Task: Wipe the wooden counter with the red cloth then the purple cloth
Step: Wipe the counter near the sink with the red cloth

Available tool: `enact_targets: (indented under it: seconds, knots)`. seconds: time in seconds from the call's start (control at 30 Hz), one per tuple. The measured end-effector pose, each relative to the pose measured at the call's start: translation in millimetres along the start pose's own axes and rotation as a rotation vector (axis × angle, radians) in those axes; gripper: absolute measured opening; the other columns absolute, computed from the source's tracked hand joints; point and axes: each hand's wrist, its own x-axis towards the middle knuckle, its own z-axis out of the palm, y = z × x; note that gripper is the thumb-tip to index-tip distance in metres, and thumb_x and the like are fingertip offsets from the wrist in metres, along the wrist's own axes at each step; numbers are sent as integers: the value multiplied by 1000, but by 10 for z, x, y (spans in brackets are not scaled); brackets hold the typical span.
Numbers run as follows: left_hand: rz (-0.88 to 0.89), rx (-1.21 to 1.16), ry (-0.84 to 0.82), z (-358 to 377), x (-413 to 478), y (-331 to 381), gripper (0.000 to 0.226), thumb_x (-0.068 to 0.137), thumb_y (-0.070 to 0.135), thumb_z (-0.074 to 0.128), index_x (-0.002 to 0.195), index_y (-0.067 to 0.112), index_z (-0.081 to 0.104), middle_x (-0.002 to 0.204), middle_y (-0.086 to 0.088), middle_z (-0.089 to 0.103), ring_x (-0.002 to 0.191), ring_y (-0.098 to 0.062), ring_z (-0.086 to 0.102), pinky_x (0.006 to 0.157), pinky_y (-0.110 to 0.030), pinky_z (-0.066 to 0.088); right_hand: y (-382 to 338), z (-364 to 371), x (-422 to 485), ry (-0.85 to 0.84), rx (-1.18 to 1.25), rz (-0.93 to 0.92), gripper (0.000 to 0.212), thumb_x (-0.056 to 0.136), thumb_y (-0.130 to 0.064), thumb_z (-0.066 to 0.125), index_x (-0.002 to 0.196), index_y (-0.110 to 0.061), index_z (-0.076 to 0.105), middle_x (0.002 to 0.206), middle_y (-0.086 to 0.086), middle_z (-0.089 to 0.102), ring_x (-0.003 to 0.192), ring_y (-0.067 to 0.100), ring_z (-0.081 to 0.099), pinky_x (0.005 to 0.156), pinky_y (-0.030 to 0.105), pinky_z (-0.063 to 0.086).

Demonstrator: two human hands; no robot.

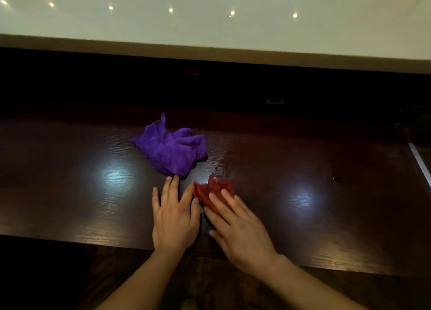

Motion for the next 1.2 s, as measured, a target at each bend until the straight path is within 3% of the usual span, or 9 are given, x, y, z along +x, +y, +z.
enact_targets:
  seconds: [0.1,0.27,0.43,0.53,0.63,0.77,1.0,1.1,1.2]
  knots:
    - [0,-4,5,8,-2,-11,49,95,40,32,137,24,51,151,-16,39,145,-28,25,117,-58,17,346,-120,107,12,-8,-17,46,98,-40,46,141,-26,46,153,1,39,144,25,29,118,44,26]
    - [-5,-3,1,-27,4,21,50,94,40,32,137,23,53,151,-18,40,145,-30,26,118,-57,16,657,-327,1090,116,146,519,46,101,-38,41,145,-26,41,159,-2,26,149,23,12,121,41,12]
    - [-8,-1,-20,-59,-1,39,51,93,39,31,137,23,53,152,-18,39,146,-30,25,118,-58,16,-11,-40,276,60,111,134,49,97,-39,42,144,-26,40,159,-3,26,149,21,14,120,41,16]
    - [-11,0,-9,-40,1,22,50,93,38,33,137,23,52,152,-18,39,146,-30,26,118,-58,17,230,-83,-174,14,48,11,47,97,-42,44,142,-28,43,156,-2,33,147,21,21,119,42,21]
    - [-3,8,8,-30,-2,21,50,93,39,35,137,23,52,150,-17,41,145,-30,27,117,-58,18,735,-280,-78,98,61,260,45,96,-33,54,139,-22,51,152,3,39,145,25,27,115,50,31]
    - [-5,14,12,-18,5,25,50,92,39,36,136,22,52,149,-19,42,144,-31,28,117,-58,18,806,-349,481,183,147,609,44,100,-33,47,142,-20,47,157,1,31,148,25,16,120,44,16]
    - [-10,39,-5,4,4,-2,50,93,40,32,137,26,50,151,-16,40,145,-29,26,118,-57,17,148,-60,-70,29,44,15,47,97,-40,43,142,-28,42,156,-2,34,147,22,23,119,41,20]
    - [-10,38,7,15,11,1,50,92,40,34,136,24,51,150,-17,41,144,-30,27,118,-57,18,572,-151,44,98,39,176,45,96,-34,50,140,-25,48,154,2,38,145,25,28,117,46,28]
    - [-10,36,13,9,13,9,50,92,39,36,136,24,52,149,-18,41,144,-30,27,118,-57,17,706,-262,548,140,87,467,46,97,-32,52,142,-22,47,156,3,33,147,28,21,120,43,17]
